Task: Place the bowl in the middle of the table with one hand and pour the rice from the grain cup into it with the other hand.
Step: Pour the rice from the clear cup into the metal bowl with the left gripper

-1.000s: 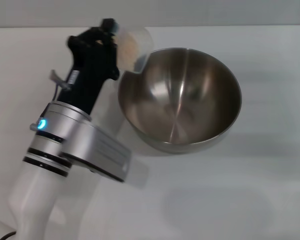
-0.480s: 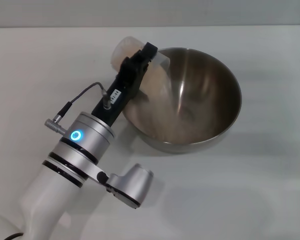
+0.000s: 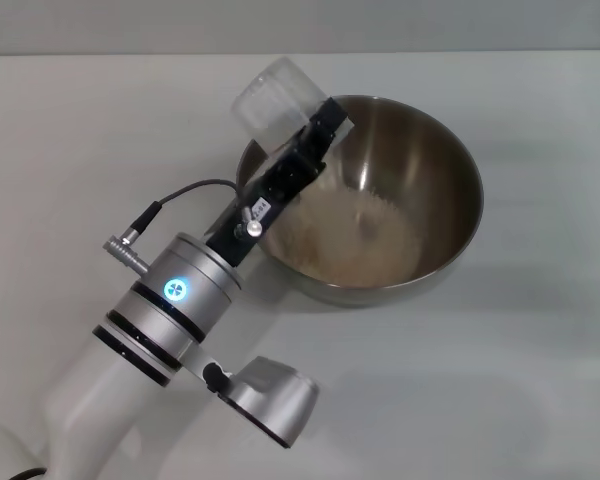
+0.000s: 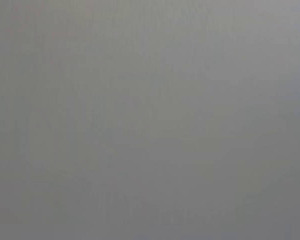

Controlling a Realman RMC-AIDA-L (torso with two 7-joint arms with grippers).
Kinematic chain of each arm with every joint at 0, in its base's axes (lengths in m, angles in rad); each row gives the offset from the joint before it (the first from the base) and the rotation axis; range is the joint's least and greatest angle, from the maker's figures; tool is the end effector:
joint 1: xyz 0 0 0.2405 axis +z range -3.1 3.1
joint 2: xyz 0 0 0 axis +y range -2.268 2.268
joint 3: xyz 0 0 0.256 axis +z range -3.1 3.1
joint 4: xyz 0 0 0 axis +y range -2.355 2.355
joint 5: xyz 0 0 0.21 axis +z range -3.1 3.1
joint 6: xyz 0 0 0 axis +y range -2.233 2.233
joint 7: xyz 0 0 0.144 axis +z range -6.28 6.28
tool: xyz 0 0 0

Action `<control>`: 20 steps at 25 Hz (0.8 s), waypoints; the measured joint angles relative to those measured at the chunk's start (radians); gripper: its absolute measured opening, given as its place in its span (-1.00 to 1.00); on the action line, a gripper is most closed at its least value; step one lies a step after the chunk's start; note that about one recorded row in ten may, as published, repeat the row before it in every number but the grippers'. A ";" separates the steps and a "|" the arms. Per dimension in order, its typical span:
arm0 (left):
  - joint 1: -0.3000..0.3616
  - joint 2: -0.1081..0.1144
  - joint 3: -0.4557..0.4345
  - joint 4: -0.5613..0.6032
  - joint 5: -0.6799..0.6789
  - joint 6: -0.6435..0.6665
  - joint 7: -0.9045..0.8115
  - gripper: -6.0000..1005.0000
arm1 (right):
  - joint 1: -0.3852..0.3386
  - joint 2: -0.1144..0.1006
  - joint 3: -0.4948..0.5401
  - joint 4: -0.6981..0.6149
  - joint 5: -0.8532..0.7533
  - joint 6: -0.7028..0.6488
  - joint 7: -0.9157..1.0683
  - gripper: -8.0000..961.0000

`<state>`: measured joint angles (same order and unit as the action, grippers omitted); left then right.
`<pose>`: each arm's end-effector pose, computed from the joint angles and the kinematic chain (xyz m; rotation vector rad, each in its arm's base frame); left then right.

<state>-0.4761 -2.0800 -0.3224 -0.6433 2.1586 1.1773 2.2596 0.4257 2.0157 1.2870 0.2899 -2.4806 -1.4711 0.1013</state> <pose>-0.1748 0.2860 -0.1162 -1.1407 1.5316 0.3619 0.2962 0.3432 0.0843 -1.2104 0.2002 0.9563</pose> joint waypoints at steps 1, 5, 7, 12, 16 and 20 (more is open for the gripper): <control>0.002 0.000 -0.002 0.002 0.013 0.001 0.019 -0.94 | 0.000 0.000 0.000 -0.002 0.000 -0.001 0.000 0.02; 0.004 0.000 -0.006 0.005 0.041 0.007 0.068 -0.94 | 0.001 0.000 0.000 -0.011 0.000 -0.006 0.000 0.02; 0.005 0.000 -0.006 0.005 0.049 0.014 0.085 -0.94 | 0.002 0.000 0.000 -0.012 0.000 -0.007 0.001 0.02; 0.006 0.000 -0.010 0.000 0.051 0.020 0.099 -0.94 | -0.001 0.000 0.000 -0.014 0.000 -0.008 0.003 0.02; 0.009 0.000 -0.015 -0.001 0.047 0.004 0.069 -0.94 | -0.004 0.002 0.000 -0.014 0.000 -0.008 0.006 0.02; 0.015 0.000 -0.007 -0.009 0.047 0.001 0.058 -0.94 | -0.006 0.002 0.000 -0.014 0.000 -0.008 0.007 0.02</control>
<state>-0.4615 -2.0799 -0.3294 -0.6518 2.2054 1.1781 2.3178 0.4196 2.0181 1.2870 0.2760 -2.4806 -1.4790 0.1082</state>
